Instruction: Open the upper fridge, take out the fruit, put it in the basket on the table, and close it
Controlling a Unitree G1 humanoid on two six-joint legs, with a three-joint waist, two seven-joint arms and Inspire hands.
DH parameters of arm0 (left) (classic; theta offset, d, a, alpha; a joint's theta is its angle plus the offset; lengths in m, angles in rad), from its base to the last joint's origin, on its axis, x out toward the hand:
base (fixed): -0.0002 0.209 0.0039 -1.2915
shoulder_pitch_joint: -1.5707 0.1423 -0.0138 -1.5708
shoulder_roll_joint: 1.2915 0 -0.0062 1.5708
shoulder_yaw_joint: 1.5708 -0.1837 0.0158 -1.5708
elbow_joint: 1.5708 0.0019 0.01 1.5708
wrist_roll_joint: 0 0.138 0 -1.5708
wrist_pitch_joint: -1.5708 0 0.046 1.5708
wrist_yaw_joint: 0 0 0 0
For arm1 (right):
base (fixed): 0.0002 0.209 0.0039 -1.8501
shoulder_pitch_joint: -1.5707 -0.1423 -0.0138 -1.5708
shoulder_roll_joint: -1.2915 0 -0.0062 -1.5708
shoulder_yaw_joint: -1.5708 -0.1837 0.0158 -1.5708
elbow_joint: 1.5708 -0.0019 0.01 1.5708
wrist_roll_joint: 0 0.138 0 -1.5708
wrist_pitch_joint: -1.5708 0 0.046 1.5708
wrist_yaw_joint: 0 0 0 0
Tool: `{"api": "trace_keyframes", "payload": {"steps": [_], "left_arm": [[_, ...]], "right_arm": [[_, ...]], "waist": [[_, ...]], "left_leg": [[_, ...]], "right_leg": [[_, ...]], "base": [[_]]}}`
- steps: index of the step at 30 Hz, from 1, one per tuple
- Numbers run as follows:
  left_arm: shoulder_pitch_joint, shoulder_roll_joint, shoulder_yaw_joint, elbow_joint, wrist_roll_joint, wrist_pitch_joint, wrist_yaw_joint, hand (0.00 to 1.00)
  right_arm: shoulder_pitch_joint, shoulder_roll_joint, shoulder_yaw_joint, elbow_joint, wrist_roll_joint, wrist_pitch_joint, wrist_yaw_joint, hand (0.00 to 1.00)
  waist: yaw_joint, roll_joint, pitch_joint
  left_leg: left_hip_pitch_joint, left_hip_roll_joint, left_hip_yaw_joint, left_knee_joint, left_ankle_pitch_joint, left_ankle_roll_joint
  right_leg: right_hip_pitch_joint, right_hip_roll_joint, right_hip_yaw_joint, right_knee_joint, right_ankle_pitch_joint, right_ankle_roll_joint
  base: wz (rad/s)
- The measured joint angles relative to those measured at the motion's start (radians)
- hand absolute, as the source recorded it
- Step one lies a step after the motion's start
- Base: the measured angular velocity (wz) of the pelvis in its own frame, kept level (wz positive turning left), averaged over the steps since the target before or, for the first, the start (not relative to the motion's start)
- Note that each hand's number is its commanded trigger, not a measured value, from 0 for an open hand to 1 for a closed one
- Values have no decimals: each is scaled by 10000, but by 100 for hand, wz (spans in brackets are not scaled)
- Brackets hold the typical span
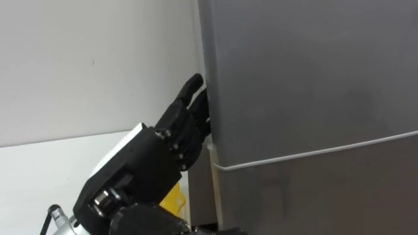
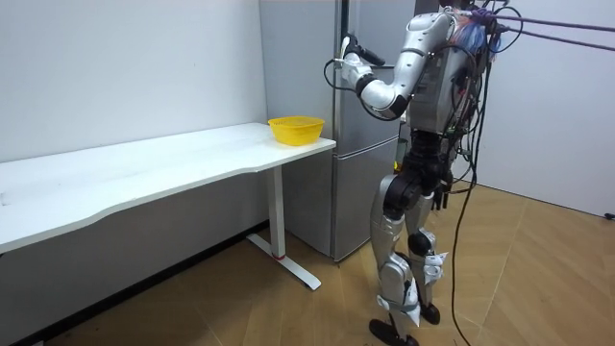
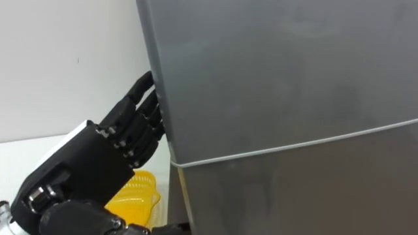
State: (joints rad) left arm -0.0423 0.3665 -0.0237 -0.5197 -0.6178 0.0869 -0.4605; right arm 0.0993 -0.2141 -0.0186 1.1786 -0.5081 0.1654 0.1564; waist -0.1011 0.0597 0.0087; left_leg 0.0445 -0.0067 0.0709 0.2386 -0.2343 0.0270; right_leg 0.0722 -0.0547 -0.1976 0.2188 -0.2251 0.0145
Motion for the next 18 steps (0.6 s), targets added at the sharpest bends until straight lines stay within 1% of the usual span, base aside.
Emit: {"api": "trace_keyframes", "payload": {"steps": [3,7,8,10,11,12,15,17,18], "left_arm": [[-65,0,12,123,0,0,70,100],[-194,-45,205,456,-19,-3,488,100],[-252,-76,222,499,-22,-14,649,100],[-275,-70,181,495,-88,-33,634,100],[-275,-70,165,491,-131,-37,628,88],[-276,-68,156,491,-203,-46,625,0],[-282,-54,93,499,-357,-40,776,0],[-293,0,-250,496,-613,-34,761,0],[-293,-14,-276,496,-714,-34,760,0]], "right_arm": [[-30,-27,193,12,78,-9,-3,0],[-28,-33,361,19,97,-6,1,0],[-28,-35,361,25,94,-5,0,0],[-25,-36,363,24,91,-1,-2,0],[-23,-36,363,24,91,0,0,0],[-28,-39,365,31,106,-3,-1,0],[-38,-62,383,45,91,-12,-17,0],[-20,-93,383,86,89,-10,-27,0],[-11,-99,384,112,89,-10,-30,0]], "waist": [[-3,18,-12],[0,68,-46],[-1,59,-43],[-2,63,-46],[-3,65,-46],[-2,65,-46],[-23,73,-41],[-53,101,-9],[-63,105,0]], "left_leg": [[0,0,-7,1,0,0],[0,-3,-9,0,0,0],[0,-5,12,-3,0,0],[0,-10,42,-4,0,0],[-1,-13,43,-4,0,0],[0,-19,43,-4,1,1],[6,-35,45,-5,14,24],[6,-44,47,-5,16,28],[7,-45,48,-5,17,28]], "right_leg": [[4,0,-11,0,1,0],[18,-7,-38,-3,3,2],[19,-10,-38,-3,5,6],[24,-18,-33,-7,9,12],[27,-21,-34,-7,10,14],[28,-29,-38,-7,12,18],[41,-45,-61,-11,20,31],[67,-53,-77,-40,27,43],[96,-51,-90,-78,32,51]], "base": [[0],[0],[0],[0],[0],[0],[0],[0],[6]]}}
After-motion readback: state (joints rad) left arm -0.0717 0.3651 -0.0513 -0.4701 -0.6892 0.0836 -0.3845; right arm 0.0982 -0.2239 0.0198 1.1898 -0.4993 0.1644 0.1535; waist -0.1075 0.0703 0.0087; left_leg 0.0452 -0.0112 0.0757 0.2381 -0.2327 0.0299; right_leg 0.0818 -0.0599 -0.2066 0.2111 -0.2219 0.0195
